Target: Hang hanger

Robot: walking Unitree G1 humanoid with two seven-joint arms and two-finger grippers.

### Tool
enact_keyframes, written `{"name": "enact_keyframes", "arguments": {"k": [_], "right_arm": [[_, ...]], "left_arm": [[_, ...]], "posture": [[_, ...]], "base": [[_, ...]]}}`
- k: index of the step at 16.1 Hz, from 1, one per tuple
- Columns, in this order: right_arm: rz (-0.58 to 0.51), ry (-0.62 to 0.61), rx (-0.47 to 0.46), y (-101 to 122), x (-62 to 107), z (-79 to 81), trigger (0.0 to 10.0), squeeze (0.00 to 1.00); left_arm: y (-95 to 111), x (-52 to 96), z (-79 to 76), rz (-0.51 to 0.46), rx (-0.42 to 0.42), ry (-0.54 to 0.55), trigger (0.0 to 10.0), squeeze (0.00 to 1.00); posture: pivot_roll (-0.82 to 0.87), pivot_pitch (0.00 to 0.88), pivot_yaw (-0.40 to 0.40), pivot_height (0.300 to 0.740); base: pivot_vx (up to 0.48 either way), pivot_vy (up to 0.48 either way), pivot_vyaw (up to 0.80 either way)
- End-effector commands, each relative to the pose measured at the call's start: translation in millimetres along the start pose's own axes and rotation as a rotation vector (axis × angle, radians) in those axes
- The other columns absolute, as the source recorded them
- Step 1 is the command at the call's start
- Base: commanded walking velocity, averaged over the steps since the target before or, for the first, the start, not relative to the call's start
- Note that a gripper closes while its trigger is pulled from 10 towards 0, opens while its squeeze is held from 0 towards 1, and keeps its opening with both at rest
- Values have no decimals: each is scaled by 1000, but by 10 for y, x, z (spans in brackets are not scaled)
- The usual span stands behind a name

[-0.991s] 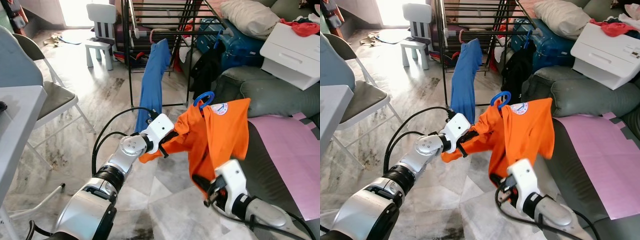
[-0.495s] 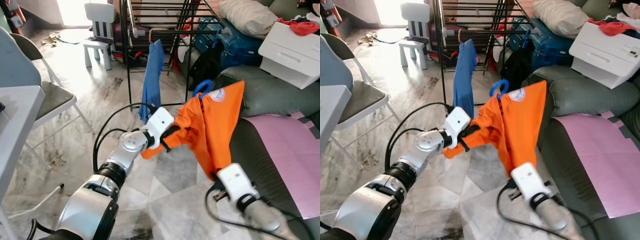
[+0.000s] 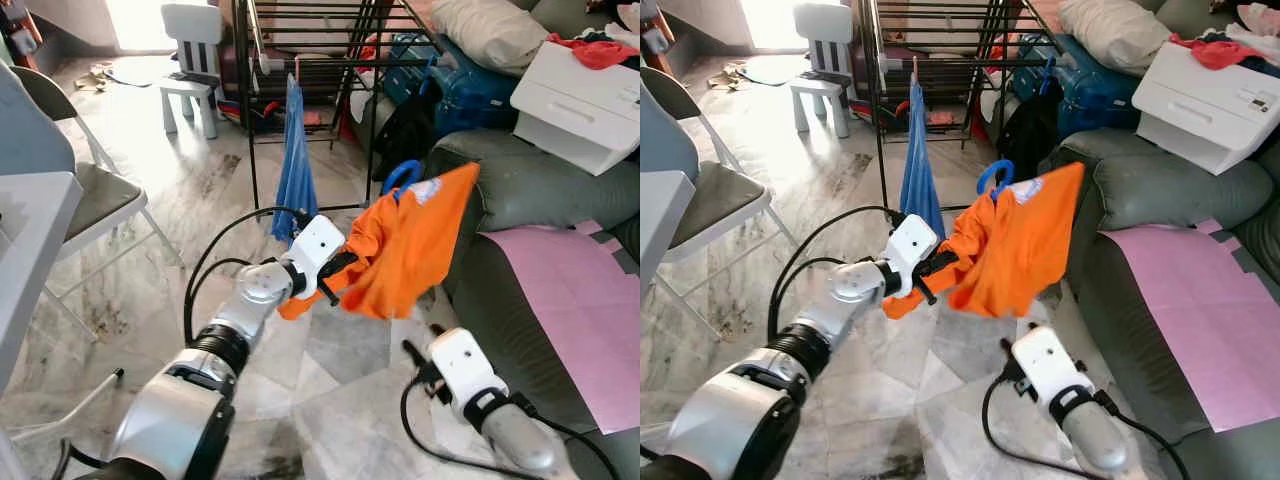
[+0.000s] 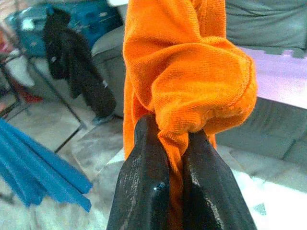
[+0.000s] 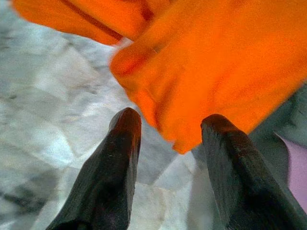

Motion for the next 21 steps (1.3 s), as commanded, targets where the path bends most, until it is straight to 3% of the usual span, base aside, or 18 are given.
{"name": "enact_keyframes", "arguments": {"k": [1, 2, 5, 10, 12, 17, 19, 20, 21], "right_arm": [[-48, 16, 24, 90, 44, -55, 10000, 1000], [-41, 39, 88, 41, 147, -169, 10000, 1000], [-21, 66, 202, -17, 308, -375, 10000, 1000], [-60, 67, 283, 138, 443, -675, 10000, 1000], [-59, 51, 293, 138, 483, -782, 10000, 1000], [-8, 198, 246, -16, 596, -710, 10000, 1000], [-15, 206, 256, -12, 575, -741, 10000, 894], [-15, 216, 264, -14, 572, -746, 10000, 710], [-14, 225, 272, -22, 557, -769, 10000, 325]], "left_arm": [[137, -23, -65, -34, -70, -71, 0, 0], [67, 60, -118, 2, -141, -178, 0, 0], [-94, 213, -98, 87, -272, -261, 0, 0], [-212, 306, -86, 167, -385, -319, 0, 0], [-181, 316, -148, 131, -403, -363, 0, 0], [-106, 353, -279, 63, -434, -472, 0, 0], [-114, 371, -320, 55, -447, -507, 0, 0], [-118, 377, -326, 55, -447, -513, 0, 0], [-120, 384, -339, 50, -446, -524, 0, 0]], "posture": [[-47, 0, -80, 740], [-50, 0, -77, 740], [-53, 0, -72, 740], [-60, 0, -63, 740], [-59, 0, -63, 740], [-56, 0, -62, 740], [-52, 0, -59, 740], [-52, 0, -59, 740], [-49, 0, -56, 740]], "base": [[0, 0, 0], [0, 0, 0], [0, 0, 0], [0, 0, 0], [0, 0, 0], [0, 0, 0], [0, 0, 0], [0, 0, 0], [0, 0, 0]]}}
Point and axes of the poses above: a point about 5 cm out from each wrist's last joint towards the gripper, its own x axis pointing back from the gripper into the wrist, its own y axis along the axis of the wrist's last joint, z = x × y, the point moved 4 cm from there along -x, pointing out of the wrist towards the gripper, and after that the axes turned 14 degrees about x, right-handed, at the moved point
